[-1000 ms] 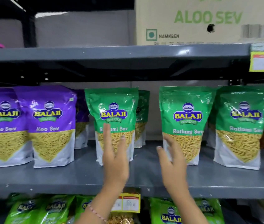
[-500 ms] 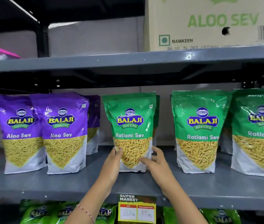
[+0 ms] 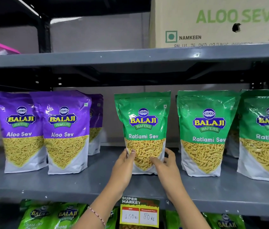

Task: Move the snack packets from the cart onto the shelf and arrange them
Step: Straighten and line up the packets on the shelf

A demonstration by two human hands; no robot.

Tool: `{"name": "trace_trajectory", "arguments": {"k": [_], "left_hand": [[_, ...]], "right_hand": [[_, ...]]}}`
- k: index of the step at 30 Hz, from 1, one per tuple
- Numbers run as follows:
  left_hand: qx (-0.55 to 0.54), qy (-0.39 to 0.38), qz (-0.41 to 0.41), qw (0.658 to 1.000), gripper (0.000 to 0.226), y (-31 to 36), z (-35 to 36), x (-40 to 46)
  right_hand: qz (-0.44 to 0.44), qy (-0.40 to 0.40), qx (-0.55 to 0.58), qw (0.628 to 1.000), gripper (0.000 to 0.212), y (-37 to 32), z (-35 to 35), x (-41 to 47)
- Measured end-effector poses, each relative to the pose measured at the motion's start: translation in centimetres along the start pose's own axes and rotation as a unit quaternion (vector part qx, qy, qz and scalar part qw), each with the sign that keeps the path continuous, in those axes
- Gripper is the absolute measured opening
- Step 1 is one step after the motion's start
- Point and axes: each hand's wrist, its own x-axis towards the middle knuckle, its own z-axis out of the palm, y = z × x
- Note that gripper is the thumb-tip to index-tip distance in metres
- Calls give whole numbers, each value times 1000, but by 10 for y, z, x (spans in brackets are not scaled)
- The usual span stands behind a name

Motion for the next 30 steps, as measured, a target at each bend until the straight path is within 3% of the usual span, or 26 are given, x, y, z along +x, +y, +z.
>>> {"name": "trace_trajectory", "arguments": {"k": [5, 10, 12, 16, 18, 21, 25, 30], "left_hand": [[-3, -12, 2, 1000, 40, -2, -1, 1], [-7, -2, -26, 1000, 65, 5, 0, -6], [-3, 26, -41, 999, 74, 13, -4, -15], [-16, 173, 128, 976, 68, 28, -56, -32], [-36, 249, 190, 949, 65, 31, -103, -27], [-28, 302, 179, 936, 64, 24, -173, -7], [45, 246, 47, 967, 65, 3, -226, 4], [126, 164, 19, 978, 51, -6, -235, 10]], "right_hand": [[-15, 11, -13, 1000, 63, 0, 1, 2], [-16, 10, -22, 1000, 66, -2, 0, 1], [-31, 49, -35, 998, 69, -2, 2, -3], [-180, 157, -6, 971, 50, -12, 32, -37], [-221, 114, 14, 968, 39, -21, 65, -54], [-179, -52, -6, 982, 40, -23, 126, -57], [-68, -192, -73, 976, 71, -16, 191, -39], [-25, -223, -90, 970, 93, -8, 219, -31]]}}
